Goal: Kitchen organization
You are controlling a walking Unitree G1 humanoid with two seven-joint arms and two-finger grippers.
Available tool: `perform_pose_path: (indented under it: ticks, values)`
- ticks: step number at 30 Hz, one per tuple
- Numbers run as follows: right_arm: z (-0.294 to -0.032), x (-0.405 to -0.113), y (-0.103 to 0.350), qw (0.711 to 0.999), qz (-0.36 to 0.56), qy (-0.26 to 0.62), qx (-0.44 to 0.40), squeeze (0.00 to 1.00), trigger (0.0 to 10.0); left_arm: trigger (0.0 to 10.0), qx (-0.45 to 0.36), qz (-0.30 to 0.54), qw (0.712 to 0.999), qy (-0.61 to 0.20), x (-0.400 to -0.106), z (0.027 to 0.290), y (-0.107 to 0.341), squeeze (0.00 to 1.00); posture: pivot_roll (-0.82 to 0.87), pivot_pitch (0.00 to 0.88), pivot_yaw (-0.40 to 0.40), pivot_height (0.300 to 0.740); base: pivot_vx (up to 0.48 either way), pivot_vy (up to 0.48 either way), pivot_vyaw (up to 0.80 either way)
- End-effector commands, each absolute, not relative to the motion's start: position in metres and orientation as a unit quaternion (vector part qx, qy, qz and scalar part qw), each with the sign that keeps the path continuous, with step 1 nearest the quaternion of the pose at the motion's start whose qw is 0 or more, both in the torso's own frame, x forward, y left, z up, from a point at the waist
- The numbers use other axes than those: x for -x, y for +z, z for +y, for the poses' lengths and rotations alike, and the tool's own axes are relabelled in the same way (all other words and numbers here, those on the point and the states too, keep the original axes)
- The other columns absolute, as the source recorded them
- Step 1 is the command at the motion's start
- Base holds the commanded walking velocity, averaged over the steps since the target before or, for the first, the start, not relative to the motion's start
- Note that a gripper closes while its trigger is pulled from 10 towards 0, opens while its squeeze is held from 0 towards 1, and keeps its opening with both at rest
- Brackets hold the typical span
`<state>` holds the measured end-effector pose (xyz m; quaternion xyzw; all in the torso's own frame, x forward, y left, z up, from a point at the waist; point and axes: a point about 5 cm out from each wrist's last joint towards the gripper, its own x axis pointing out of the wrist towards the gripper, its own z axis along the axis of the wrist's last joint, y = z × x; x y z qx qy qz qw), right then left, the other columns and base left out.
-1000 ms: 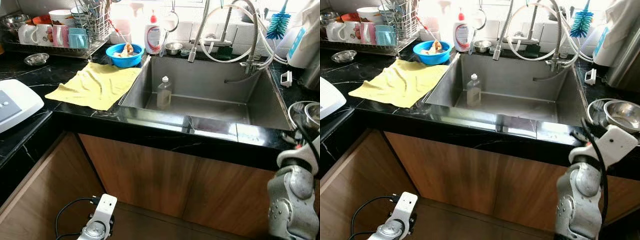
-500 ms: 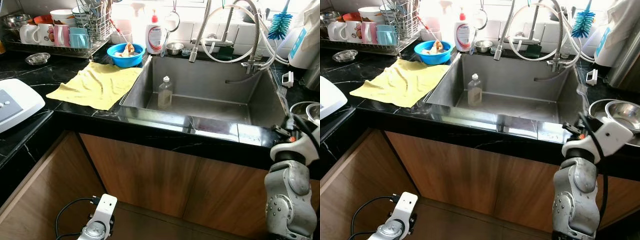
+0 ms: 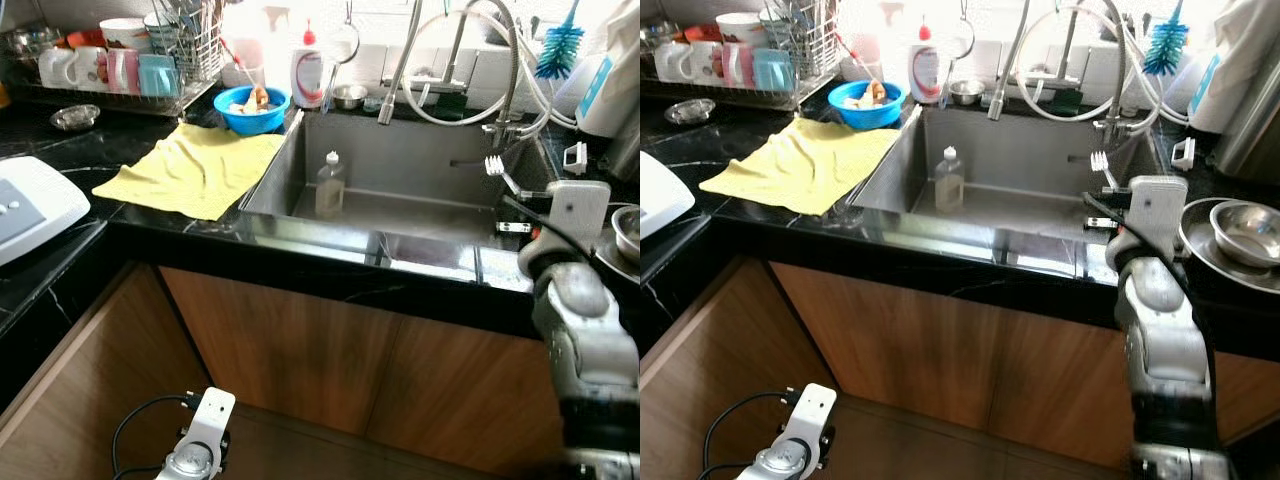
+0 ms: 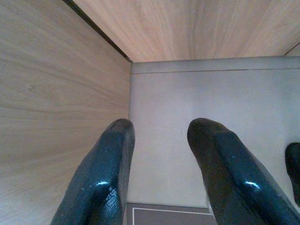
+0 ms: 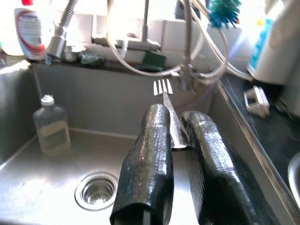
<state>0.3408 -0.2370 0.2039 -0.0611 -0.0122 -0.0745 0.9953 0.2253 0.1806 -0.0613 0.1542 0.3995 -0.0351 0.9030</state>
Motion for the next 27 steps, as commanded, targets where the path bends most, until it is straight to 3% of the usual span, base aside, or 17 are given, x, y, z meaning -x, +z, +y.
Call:
perform_pose_path:
  ticks: [1, 7, 27]
  values:
    - [-0.236, -0.349, 0.205, 0.995, -0.006, -0.064, 0.074, 0.0, 10.0, 10.0, -0.152, 0.405, 0.901, -0.033, -0.224, 0.182, -0.062, 0.0, -0.09, 0.0, 0.0, 0.74, 0.0, 0.0, 0.0]
    - [-0.225, -0.364, 0.191, 0.998, 0.022, -0.032, 0.048, 0.0, 10.0, 10.0, -0.152, 0.405, 0.901, -0.035, -0.225, 0.181, -0.062, 0.0, -0.1, 0.0, 0.001, 0.74, 0.0, 0.0, 0.0]
    - [-0.244, -0.372, 0.157, 0.993, 0.093, -0.062, 0.033, 0.0, 10.0, 10.0, -0.152, 0.403, 0.902, -0.038, -0.225, 0.179, -0.062, 0.0, -0.08, 0.0, -0.011, 0.74, 0.0, 0.0, 0.0]
